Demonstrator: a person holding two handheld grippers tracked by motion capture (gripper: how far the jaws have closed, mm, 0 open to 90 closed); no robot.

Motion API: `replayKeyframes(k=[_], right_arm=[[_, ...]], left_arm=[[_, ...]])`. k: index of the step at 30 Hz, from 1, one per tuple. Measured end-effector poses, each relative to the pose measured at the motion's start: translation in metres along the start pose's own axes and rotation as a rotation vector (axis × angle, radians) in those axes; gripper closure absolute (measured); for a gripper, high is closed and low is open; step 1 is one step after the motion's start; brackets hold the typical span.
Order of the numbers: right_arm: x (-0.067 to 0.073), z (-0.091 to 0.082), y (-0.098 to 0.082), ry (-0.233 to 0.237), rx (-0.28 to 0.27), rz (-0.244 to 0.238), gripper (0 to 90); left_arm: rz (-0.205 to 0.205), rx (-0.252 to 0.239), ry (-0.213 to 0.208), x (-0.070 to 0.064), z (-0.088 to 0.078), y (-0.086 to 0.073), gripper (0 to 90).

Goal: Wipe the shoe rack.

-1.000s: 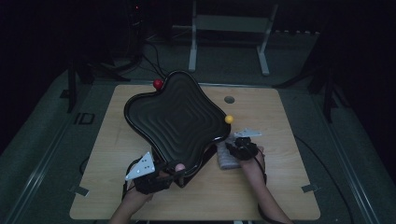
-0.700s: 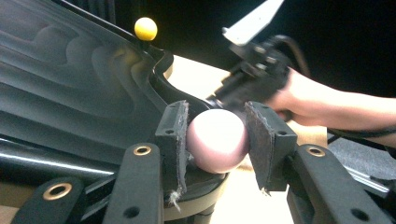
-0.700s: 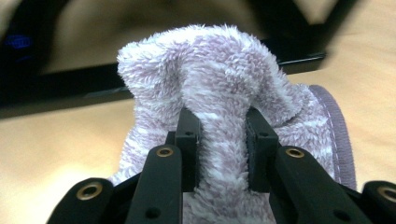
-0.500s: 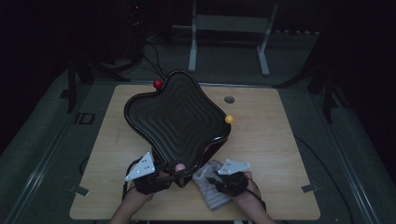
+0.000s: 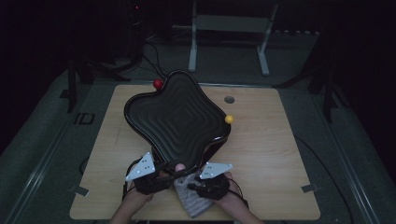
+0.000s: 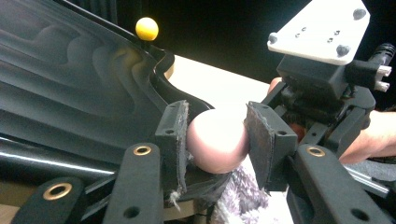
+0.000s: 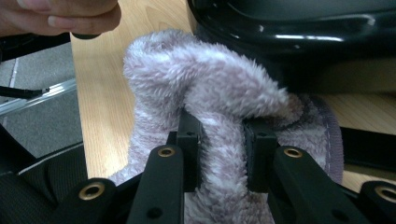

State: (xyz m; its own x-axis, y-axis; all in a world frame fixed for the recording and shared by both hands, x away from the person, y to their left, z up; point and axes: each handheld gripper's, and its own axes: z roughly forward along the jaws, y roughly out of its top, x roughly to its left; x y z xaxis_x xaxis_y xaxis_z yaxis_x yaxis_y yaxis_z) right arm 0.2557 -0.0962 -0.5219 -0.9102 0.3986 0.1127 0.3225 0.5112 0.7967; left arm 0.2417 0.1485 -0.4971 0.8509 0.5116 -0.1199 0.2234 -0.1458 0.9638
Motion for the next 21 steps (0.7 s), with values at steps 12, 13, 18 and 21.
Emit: replayKeyframes(k=[12,13,18,21], right_arm=[[0.001,0.018,-0.004,-0.059,0.061,-0.013,72.3],[0.001,0.015,-0.002,-0.05,0.044,-0.019,72.3],[-0.002,0.007,0.001,-0.003,-0.014,-0.03,72.4],[-0.003,0.013,0.003,-0.015,0.002,-0.008,71.9]], left_arm=[[-0.01,-0.002,0.007,0.001,-0.001,0.0,60.5],[-0.009,-0.004,0.008,0.0,-0.001,0.0,60.5],[-0.003,-0.008,0.015,-0.001,0.0,-0.001,60.5],[-0.006,-0.006,0.022,-0.001,0.0,-0.001,60.5]])
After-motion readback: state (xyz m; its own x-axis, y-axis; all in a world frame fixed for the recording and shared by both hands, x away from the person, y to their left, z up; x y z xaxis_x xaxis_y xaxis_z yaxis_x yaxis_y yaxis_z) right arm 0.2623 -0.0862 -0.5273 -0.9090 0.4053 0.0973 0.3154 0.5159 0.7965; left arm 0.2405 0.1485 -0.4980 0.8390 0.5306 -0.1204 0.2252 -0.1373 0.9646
